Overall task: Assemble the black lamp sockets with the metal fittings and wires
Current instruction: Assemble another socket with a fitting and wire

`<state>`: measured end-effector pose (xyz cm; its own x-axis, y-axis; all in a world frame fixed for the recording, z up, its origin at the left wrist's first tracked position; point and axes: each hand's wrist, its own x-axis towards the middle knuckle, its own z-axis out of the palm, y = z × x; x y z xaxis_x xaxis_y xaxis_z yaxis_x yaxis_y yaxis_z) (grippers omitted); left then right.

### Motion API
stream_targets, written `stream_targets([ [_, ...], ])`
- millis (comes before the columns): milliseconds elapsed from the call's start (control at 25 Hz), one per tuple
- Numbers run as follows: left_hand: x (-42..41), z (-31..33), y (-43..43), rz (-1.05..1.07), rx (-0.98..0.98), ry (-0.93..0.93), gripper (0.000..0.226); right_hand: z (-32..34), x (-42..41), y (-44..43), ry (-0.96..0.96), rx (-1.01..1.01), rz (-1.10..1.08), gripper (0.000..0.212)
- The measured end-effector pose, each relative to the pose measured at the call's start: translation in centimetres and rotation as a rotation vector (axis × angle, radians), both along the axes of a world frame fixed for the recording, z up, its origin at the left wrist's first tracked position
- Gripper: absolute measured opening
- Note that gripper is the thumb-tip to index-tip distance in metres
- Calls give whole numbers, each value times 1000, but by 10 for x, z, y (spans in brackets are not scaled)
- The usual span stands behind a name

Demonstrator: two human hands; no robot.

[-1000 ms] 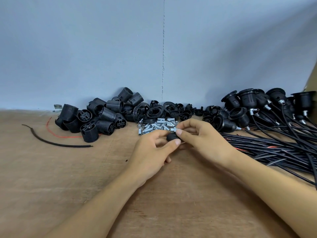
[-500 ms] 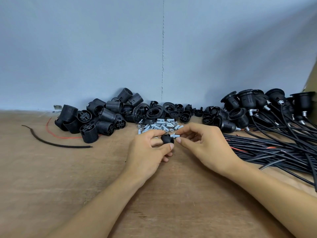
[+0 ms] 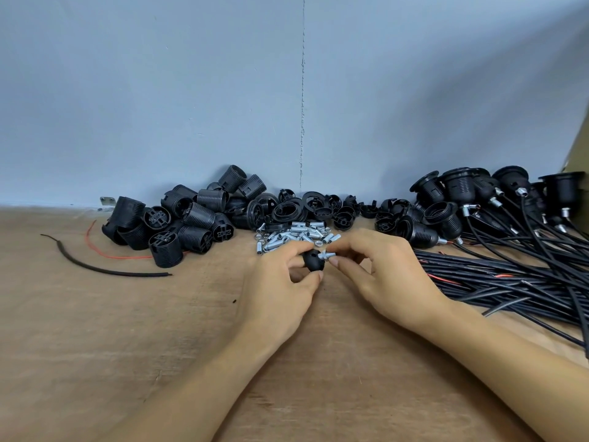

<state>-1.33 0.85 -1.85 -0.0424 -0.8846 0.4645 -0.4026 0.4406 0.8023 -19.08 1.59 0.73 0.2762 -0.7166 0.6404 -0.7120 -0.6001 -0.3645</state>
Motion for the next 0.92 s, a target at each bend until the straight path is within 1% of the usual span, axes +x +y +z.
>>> stream_targets([
  [80,0,1,0,-1,-19,-24,54,0,0,0,43,-29,23,14],
  [160,1,0,-1,-3,-25,-27,57,-1,0,-1,10,4,21,14],
  [280,2,-1,-2,-1,-31,-17,50,-2,-2,-1,-84,79,-19,12],
  [400,3,-2,-3,9,-39,-34,47,-3,0,-2,-94,120,-37,4],
  [440,3,-2,-3,13,-49,-44,45,-2,1,-1,-95,126,-38,6],
  [560,1,-2,0,39,-94,-53,48,-1,3,0,-101,145,-43,25],
  [640,0,-1,3,55,-122,-66,51,-2,4,-1,-97,162,-59,32],
  [800,-3,0,6,87,-169,-93,39,-3,6,1,-101,187,-61,47],
  [920,-3,-2,4,123,-184,-109,37,-3,7,3,-153,229,-70,58],
])
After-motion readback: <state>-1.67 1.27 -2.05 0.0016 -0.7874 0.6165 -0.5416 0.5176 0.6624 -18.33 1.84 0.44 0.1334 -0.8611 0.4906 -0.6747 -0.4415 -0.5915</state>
